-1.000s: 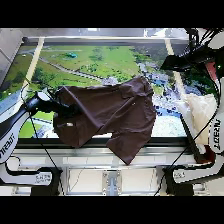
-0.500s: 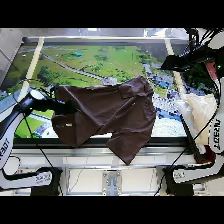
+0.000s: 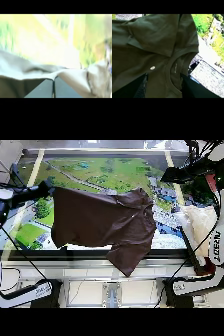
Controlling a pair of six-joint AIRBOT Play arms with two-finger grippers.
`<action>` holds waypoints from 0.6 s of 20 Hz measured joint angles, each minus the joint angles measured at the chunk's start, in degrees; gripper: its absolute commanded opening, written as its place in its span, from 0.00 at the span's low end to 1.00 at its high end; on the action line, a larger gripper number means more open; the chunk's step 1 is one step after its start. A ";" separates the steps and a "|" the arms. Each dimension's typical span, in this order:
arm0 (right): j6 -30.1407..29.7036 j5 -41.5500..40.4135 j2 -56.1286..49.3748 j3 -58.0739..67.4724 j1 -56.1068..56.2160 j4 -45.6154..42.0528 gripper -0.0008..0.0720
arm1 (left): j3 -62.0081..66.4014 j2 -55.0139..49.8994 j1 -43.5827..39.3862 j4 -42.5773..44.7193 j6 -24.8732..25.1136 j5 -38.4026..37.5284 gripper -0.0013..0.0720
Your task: Fold the shirts.
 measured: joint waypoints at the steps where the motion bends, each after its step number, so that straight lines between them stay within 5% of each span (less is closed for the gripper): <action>1: 0.00 -0.02 0.00 0.00 0.00 0.00 0.63 | 2.01 -1.22 0.15 -0.28 0.22 0.63 0.03; 3: 0.00 -0.07 0.00 0.00 0.00 0.02 0.63 | 5.55 -4.37 0.28 -0.85 0.96 1.55 0.03; 4: 0.00 -0.09 0.00 0.00 0.00 0.02 0.63 | 6.80 -6.16 0.28 -0.92 1.29 1.90 0.12; 6: 0.00 -0.13 0.00 0.00 0.00 0.02 0.63 | 8.31 -9.44 0.28 -1.11 1.64 2.45 0.84; 10: 0.00 -0.11 0.00 0.00 0.00 -0.98 0.63 | 9.57 -12.48 1.90 -1.33 2.03 4.17 0.88; 12: -0.07 1.18 0.00 0.00 -0.15 -4.24 0.63 | 9.86 -11.78 4.74 -0.35 2.12 2.29 0.77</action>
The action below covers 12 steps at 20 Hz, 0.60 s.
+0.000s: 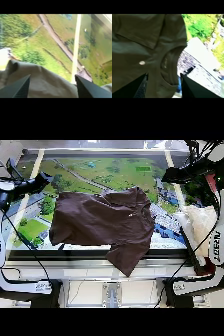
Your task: Fold the shirts.
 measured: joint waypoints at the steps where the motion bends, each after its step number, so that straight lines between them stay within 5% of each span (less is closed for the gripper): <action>1: -0.20 0.90 0.00 -0.09 -0.28 -1.60 0.63 | 0.09 0.66 1.86 1.51 -0.07 -2.14 0.67; 6: -1.68 6.60 1.49 -7.39 -3.82 -5.44 0.63 | -5.31 5.22 13.46 15.17 -4.94 -18.60 0.68; 12: -4.57 1.01 9.90 -38.64 -6.47 2.36 0.63 | -29.38 20.61 21.66 20.22 -2.84 -23.61 0.68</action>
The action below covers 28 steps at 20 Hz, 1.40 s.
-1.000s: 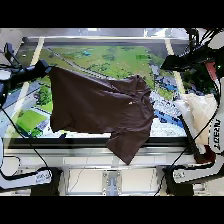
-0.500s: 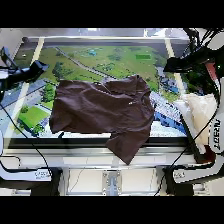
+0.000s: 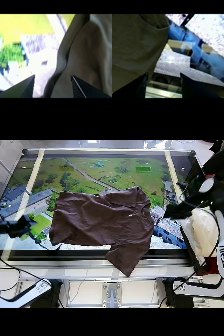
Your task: Fold the shirts.
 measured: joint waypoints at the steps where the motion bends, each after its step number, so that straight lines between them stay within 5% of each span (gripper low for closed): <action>1: -0.63 -1.95 1.38 -5.55 -0.17 1.62 0.63 | -3.58 2.69 0.48 0.15 0.24 0.13 0.68; 7: -5.03 -9.75 5.95 -23.34 -0.46 8.68 0.63 | -16.20 11.65 1.55 -2.78 0.90 1.70 0.68; 16: -7.48 -11.72 6.80 -26.60 -0.46 12.79 0.63 | -19.50 2.56 -4.72 -8.68 5.38 1.51 0.67; 23: -7.69 -8.96 6.82 -26.77 -0.46 13.99 0.63 | -19.61 -0.11 -9.60 -10.10 0.55 4.66 0.67; 28: -7.82 -8.55 6.82 -26.80 -0.46 14.08 0.63 | -18.34 5.18 -4.33 -5.73 -3.85 3.78 0.67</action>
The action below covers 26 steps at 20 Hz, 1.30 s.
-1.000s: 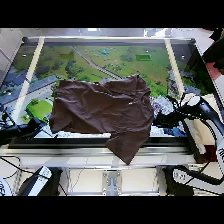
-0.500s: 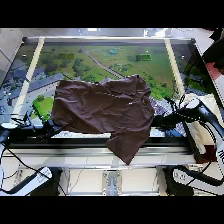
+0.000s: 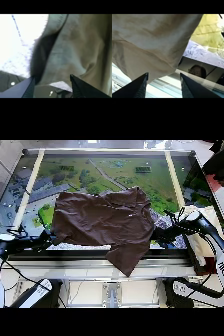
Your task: Fold the shirts.
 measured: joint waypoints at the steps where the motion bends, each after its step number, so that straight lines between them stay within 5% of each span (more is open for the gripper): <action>1: -0.02 -0.07 0.00 0.00 0.00 0.00 0.63 | 0.24 1.09 1.66 0.87 -0.83 -0.90 0.66; 8: -0.17 -2.95 0.00 0.00 0.00 -0.02 0.63 | -1.66 5.40 1.07 3.98 -7.82 -8.24 0.60; 16: -0.17 -4.37 0.00 0.00 0.00 -0.04 0.63 | -3.04 5.68 -10.32 5.38 -19.12 3.76 0.55; 26: -0.20 -6.08 0.00 0.00 0.00 -0.07 0.63 | -3.45 4.39 -16.11 9.29 -30.01 8.81 0.51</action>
